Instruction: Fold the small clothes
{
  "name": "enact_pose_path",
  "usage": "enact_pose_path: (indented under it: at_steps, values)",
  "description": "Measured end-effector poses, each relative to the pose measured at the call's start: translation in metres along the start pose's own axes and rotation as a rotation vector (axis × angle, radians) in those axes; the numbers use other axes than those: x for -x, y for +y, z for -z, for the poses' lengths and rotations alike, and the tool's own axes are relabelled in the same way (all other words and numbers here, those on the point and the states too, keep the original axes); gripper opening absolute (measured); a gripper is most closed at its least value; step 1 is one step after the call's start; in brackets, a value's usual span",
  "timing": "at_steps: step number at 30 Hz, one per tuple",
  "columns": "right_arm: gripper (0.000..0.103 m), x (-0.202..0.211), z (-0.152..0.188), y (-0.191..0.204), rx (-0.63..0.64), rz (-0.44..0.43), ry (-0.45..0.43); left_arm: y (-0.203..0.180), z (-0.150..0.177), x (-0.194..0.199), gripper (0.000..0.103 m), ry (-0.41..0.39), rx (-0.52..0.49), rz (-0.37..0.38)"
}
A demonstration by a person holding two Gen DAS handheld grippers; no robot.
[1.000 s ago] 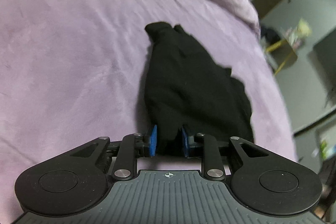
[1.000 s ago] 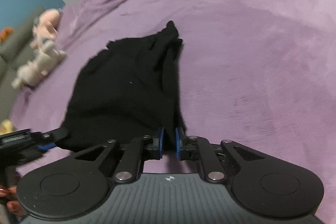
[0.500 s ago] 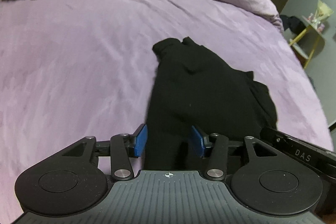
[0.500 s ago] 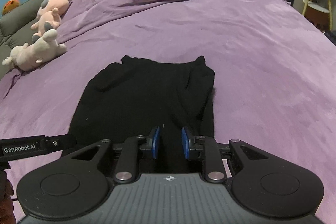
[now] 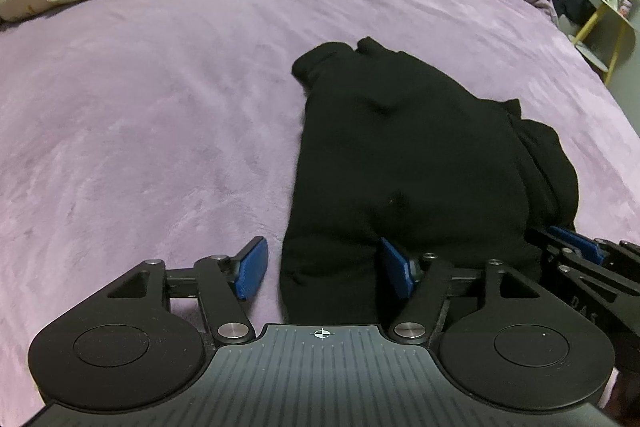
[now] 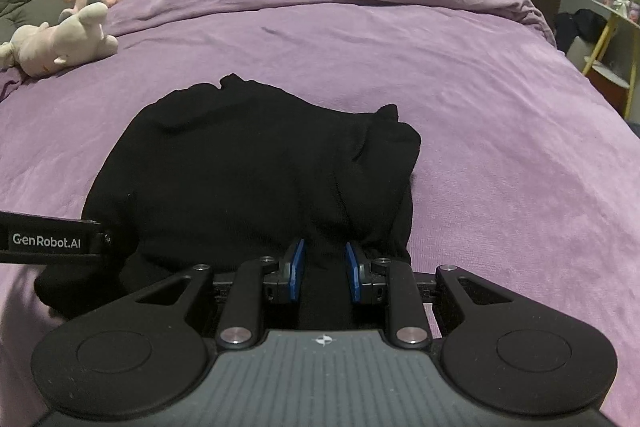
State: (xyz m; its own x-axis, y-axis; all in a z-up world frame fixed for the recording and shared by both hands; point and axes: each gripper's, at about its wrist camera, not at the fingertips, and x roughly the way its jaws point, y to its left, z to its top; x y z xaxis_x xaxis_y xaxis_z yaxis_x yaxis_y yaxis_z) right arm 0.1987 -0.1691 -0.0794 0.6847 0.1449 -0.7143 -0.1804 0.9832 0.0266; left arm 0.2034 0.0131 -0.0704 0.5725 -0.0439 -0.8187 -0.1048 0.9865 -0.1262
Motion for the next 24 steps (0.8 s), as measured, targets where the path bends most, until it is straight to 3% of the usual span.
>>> enact_pose_path:
  at_steps: [5, 10, 11, 13, 14, 15, 19, 24]
  values:
    - [0.022, 0.028, 0.011, -0.002, -0.031, -0.012, 0.008, 0.005, 0.009, 0.014, 0.067, 0.027, 0.023, 0.005]
    - [0.025, 0.036, 0.023, 0.013, 0.115, 0.032, 0.068, 0.009, 0.023, 0.022, 0.067, 0.028, 0.015, 0.007]
    - [0.031, 0.04, 0.02, 0.016, 0.122, 0.032, 0.1, 0.009, 0.025, 0.028, 0.067, 0.036, 0.01, 0.005]
    - [0.057, 0.049, 0.015, 0.016, 0.076, 0.007, 0.159, 0.009, 0.027, 0.039, 0.07, 0.045, 0.003, -0.012]
    - [0.081, 0.052, 0.014, 0.016, 0.045, -0.004, 0.18, 0.01, 0.028, 0.045, 0.076, 0.047, 0.002, -0.032]
    - [0.086, 0.057, 0.014, 0.016, 0.008, -0.017, 0.197, 0.01, 0.029, 0.049, 0.081, 0.048, 0.003, -0.05]
    - [0.087, 0.063, 0.013, 0.023, -0.055, 0.006, 0.278, 0.009, 0.03, 0.061, 0.082, 0.081, 0.003, -0.112]
    - [0.095, 0.074, 0.011, 0.03, -0.075, 0.025, 0.274, 0.005, 0.029, 0.075, 0.089, 0.089, -0.012, -0.109]
